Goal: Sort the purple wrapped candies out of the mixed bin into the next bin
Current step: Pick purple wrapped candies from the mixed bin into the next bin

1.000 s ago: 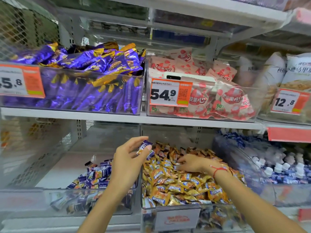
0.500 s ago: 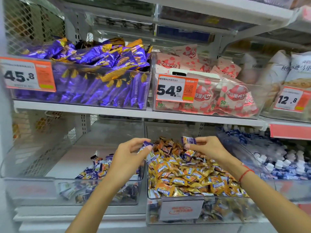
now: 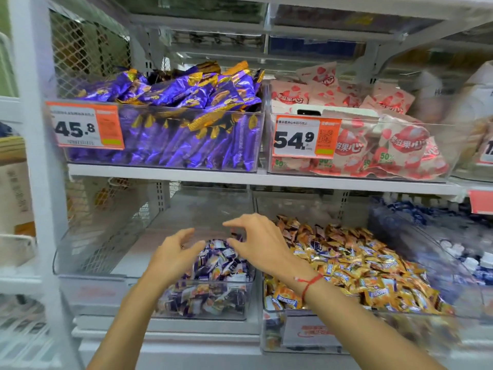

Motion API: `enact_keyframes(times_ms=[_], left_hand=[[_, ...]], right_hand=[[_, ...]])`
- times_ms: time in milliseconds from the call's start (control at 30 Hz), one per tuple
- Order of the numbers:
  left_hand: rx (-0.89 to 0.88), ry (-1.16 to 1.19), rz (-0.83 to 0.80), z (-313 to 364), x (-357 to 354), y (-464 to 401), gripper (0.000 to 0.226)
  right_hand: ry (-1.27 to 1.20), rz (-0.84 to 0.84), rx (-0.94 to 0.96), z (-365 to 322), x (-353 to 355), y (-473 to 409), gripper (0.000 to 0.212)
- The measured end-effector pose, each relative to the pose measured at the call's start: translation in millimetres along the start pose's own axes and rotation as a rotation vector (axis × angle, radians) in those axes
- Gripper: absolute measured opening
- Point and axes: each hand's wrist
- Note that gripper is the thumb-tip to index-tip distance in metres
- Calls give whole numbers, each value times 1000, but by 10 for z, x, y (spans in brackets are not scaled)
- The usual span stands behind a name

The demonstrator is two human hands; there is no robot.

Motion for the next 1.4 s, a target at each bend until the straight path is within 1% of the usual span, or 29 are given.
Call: enact_keyframes(times_ms=[33,67,167,200,267,367,400,467,533,633,667,767,833,867,900,967,1033,1133,1233,1300,1333,1400], left_hand=[[6,-20,-1,-20,-15,-14,48],[-12,-36,42,-16,-38,-17,43],[-166,10,240,206,-213,77,28],[-229,43,260,309,-316,126,27],[-327,51,194,492,-560,231,35],[-405,-115,52,579,-867,307,52],[-422,-164,41,580,-912,301,52],[-439,-172,60,559,-967,269,49],[-404,-149,74,538,-993,263,51],[-345,-160,51,521,-1013,257,57],[-333,-162,47,531,-1011,264,58],[-321,-146,42,546,-1004,281,58],[-325,-134,45,550,-1002,280,59],[-325,-134,46,553,-1002,280,59],[-322,-136,45,562,-1001,285,59],[-316,-147,36,579,-994,292,60],[-310,-159,22,589,-984,298,61],[-312,-163,6,593,-964,308,60],[-314,-162,5,582,-947,302,60],[-315,-175,3,581,-943,300,61],[-316,-177,4,583,-942,301,61],[-317,-174,3,586,-945,302,62]], right_hand=[[-26,14,0,60,17,63,34],[-65,47,2,119,58,148,31],[-177,167,-51,377,235,413,21],[-191,195,-77,498,301,459,20],[-142,194,-149,801,390,476,19],[-9,102,-317,1323,467,301,25],[44,47,-378,1470,487,207,29],[100,-104,-462,1673,508,22,35],[53,-260,-514,1747,465,-122,40],[64,-401,-553,1684,288,-263,37],[58,-441,-560,1633,228,-291,40],[-95,-496,-562,1415,132,-376,52],[-220,-500,-556,1334,171,-398,55],[-233,-534,-543,1291,210,-374,56],[-218,-587,-514,1240,256,-327,57],[-85,-672,-386,1182,310,-186,55],[42,-710,-271,1136,360,-3,51],[117,-745,-175,1100,487,290,46],[94,-714,-108,1056,705,503,45],[-1,-687,-100,1103,842,540,42],[-48,-648,-105,1156,891,530,41],[-140,-539,-174,1244,958,462,45]])
Point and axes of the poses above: each hand's wrist, its own y-axis away from the middle knuckle, its own x-axis out of the back of the hand, z = x × y, and after that the axes turned 9 degrees about -x, right-handed
